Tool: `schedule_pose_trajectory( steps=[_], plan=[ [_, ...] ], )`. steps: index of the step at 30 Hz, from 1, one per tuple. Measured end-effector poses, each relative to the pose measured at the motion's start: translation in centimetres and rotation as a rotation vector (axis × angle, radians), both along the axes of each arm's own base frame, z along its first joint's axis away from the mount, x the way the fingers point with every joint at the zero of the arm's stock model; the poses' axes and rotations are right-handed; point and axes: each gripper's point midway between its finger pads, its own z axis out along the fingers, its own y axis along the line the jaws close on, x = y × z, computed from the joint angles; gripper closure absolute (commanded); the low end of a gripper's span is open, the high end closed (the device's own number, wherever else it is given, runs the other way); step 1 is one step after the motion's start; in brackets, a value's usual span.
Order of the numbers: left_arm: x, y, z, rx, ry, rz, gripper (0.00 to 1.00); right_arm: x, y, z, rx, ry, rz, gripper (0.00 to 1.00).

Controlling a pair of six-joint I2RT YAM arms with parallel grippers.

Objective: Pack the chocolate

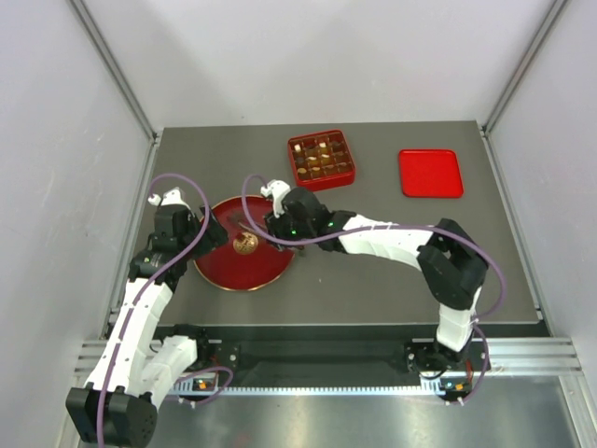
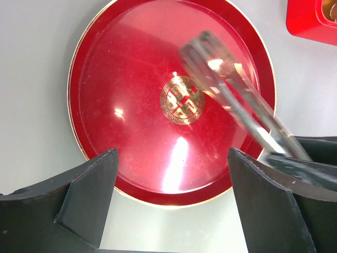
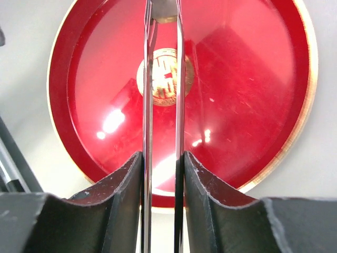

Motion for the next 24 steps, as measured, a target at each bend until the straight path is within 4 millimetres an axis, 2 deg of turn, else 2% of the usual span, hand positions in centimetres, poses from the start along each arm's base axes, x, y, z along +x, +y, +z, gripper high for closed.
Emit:
schedule_pose_trajectory(
  steps=[5,8,13,18,21,24],
  plan=[
    [0.0,0.0,0.0,0.000,0.000,0.000,0.11,1.5,-3.2,1.8,0.033,-0.009,-0.061,0.66],
    [0.0,0.0,0.0,0.000,0.000,0.000,0.11,3.9,-6.3,2.6,0.039,-0.020,-0.140,0.66],
    [0.0,0.0,0.0,0.000,0.000,-0.001,0.11,9.4,-12.8,4.0,0.030,-0.059,-0.328,0.66],
    [0.0,0.0,0.0,-0.001,0.000,-0.001,0.11,12.6,-18.4,3.6,-0.024,-0.064,-0.462,0.66],
    [0.0,0.0,0.0,-0.001,0.000,-0.001,0.11,13.4,-20.2,3.5,-0.046,-0.053,-0.501,0.65],
    [0.0,0.0,0.0,-0.001,0.000,-0.001,0.11,14.1,-20.9,3.9,-0.047,-0.059,-0.519,0.65]
  ],
)
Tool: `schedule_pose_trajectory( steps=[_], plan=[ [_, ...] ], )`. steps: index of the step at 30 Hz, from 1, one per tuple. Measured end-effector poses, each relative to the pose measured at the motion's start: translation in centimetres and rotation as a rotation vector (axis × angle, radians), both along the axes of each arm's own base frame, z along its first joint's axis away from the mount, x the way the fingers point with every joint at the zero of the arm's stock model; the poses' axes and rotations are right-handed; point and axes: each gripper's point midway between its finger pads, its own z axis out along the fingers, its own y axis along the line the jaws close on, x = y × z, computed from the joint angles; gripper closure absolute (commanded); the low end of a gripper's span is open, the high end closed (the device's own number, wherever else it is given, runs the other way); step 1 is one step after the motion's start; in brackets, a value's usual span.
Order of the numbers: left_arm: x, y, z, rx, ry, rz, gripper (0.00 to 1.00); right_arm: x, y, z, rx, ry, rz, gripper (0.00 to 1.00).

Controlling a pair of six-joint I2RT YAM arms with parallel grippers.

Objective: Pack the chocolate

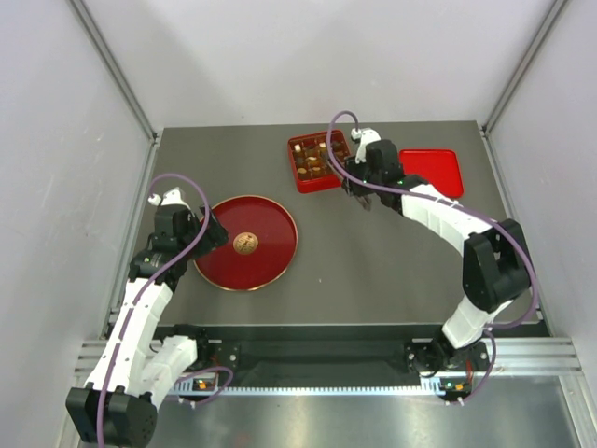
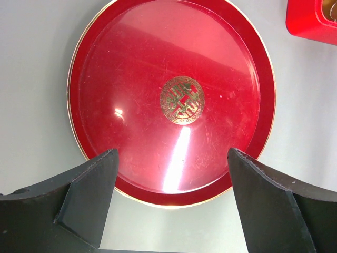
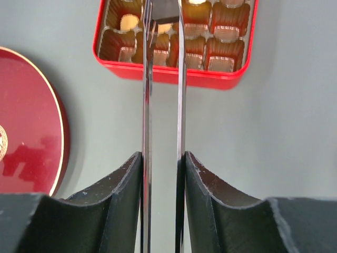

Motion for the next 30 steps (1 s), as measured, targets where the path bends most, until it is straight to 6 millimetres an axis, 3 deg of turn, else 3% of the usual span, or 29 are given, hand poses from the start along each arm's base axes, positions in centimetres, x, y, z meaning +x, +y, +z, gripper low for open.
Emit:
schedule_pose_trajectory(
  steps=[19,30],
  plan=[
    [0.0,0.0,0.0,0.000,0.000,-0.001,0.11,2.4,-1.4,-2.5,-0.020,0.046,-0.046,0.62],
    [0.0,0.0,0.0,0.000,0.000,0.000,0.10,3.1,-1.2,-1.8,-0.015,0.029,-0.045,0.59]
  ],
)
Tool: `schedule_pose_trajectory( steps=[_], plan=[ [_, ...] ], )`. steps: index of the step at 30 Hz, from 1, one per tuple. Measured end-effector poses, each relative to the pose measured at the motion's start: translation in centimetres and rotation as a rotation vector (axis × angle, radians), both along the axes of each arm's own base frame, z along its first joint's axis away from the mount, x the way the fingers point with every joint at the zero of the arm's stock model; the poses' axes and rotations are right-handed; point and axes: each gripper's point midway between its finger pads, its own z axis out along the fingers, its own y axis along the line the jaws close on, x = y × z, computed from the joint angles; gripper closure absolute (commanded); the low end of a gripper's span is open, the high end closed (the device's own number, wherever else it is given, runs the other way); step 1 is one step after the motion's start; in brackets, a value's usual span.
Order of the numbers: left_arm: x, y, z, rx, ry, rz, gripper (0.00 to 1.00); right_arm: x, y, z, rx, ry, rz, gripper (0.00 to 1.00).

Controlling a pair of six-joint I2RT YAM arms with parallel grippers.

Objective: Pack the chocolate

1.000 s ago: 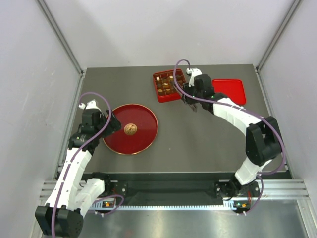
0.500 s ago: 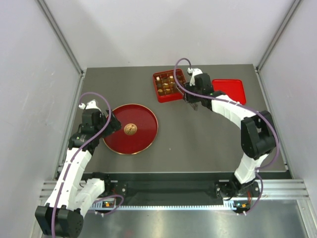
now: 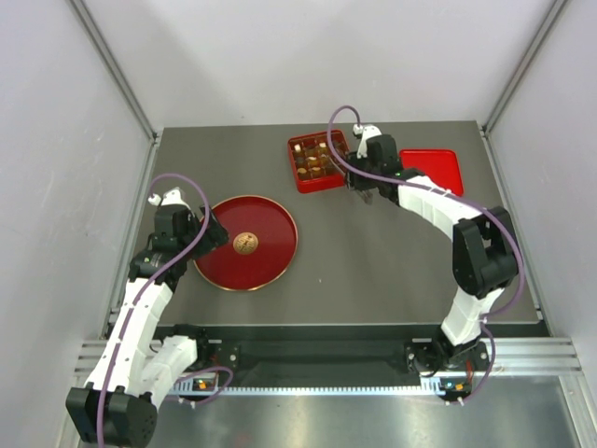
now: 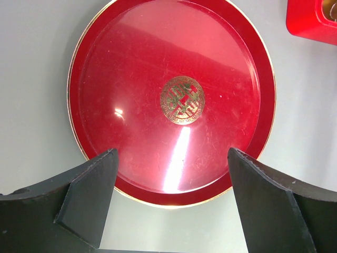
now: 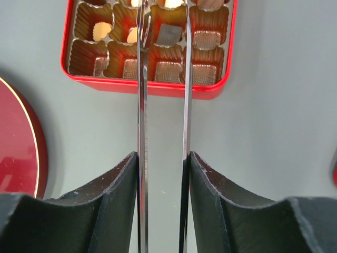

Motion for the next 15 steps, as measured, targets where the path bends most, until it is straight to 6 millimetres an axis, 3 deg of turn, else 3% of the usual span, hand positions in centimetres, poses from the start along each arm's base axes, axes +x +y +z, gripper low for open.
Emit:
schedule_pose_trajectory(
  steps=[7,12,15],
  plan=[
    [0.0,0.0,0.0,0.000,0.000,-0.001,0.10,-0.2,-1.1,1.5,0.004,-0.024,-0.019,0.58],
    [0.0,0.0,0.0,0.000,0.000,-0.001,0.10,-1.2,-4.4,4.9,0.015,-0.091,-0.096,0.59],
    [0.0,-0.1,0.0,-0.002,0.000,-0.003,0.10,-1.5,-6.5,5.8,0.019,-0.108,-0.153,0.59]
  ],
)
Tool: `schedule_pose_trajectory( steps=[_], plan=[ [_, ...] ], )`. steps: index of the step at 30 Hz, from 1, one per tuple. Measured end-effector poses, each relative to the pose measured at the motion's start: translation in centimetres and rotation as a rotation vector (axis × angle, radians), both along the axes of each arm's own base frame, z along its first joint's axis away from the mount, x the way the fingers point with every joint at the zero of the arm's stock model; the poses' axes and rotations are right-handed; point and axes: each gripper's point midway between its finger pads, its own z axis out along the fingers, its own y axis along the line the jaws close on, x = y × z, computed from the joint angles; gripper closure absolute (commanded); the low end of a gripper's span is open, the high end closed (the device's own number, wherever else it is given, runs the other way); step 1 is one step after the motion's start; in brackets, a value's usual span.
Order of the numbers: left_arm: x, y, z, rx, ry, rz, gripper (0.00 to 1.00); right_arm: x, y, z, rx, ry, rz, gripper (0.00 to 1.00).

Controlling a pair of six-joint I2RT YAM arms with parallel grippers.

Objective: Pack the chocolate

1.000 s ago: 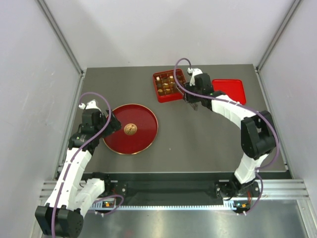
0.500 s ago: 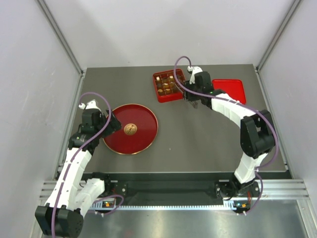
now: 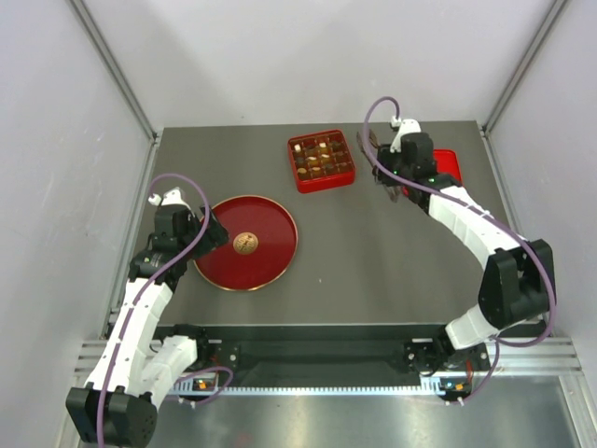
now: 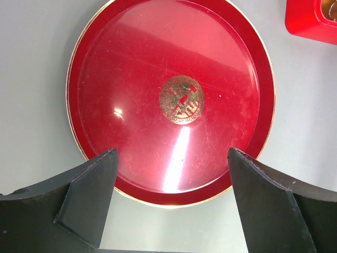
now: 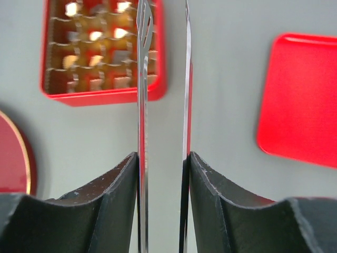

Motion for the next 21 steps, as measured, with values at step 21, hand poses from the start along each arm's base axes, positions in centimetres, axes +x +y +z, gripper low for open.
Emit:
schedule_pose_trajectory(
  steps=[21],
  plan=[
    [-0.1,-0.4,0.0,-0.015,0.001,-0.017,0.10,-15.1,-1.3,-12.9,0.039,0.349,-0.052,0.52]
  ],
)
